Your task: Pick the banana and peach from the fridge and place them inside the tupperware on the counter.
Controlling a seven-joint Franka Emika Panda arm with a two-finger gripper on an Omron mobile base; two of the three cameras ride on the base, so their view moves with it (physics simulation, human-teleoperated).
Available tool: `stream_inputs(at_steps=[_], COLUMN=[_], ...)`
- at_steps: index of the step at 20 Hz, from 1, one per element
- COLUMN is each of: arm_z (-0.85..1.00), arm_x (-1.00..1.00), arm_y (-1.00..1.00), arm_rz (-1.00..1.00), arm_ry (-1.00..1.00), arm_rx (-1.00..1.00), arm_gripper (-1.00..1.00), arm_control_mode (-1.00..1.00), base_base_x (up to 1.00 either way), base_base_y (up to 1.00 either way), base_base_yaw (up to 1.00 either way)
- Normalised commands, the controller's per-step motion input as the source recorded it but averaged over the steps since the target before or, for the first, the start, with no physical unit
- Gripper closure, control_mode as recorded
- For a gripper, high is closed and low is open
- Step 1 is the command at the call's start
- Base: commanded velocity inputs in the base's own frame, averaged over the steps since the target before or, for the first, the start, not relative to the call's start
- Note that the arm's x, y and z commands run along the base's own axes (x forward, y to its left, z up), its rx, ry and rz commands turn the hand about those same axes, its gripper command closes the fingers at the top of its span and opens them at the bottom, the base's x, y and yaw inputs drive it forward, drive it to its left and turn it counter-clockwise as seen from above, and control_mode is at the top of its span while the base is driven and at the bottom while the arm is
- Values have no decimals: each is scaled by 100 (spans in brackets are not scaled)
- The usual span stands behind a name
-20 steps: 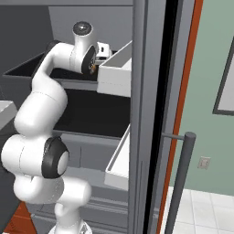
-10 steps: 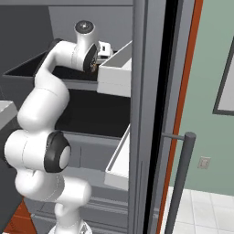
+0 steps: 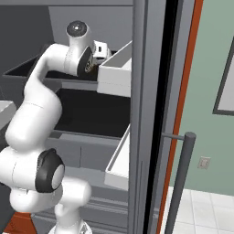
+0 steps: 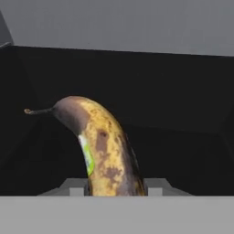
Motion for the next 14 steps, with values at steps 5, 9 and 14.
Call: stream_inputs(at_steps=[5,9,14], arm_z=[11,20,40], arm_x=[-100,-100,-99], arm_y=[0,0,0], arm_rz=[-2,0,0], arm_ry=[-26,-1,0], arm_rx=[8,9,4], arm_gripper=[100,100,100], arm_control_mode=[-100,-100,-100], base_base_x=[0,0,0], base_base_y=[0,0,0], base_base_yaw=[0,0,0])
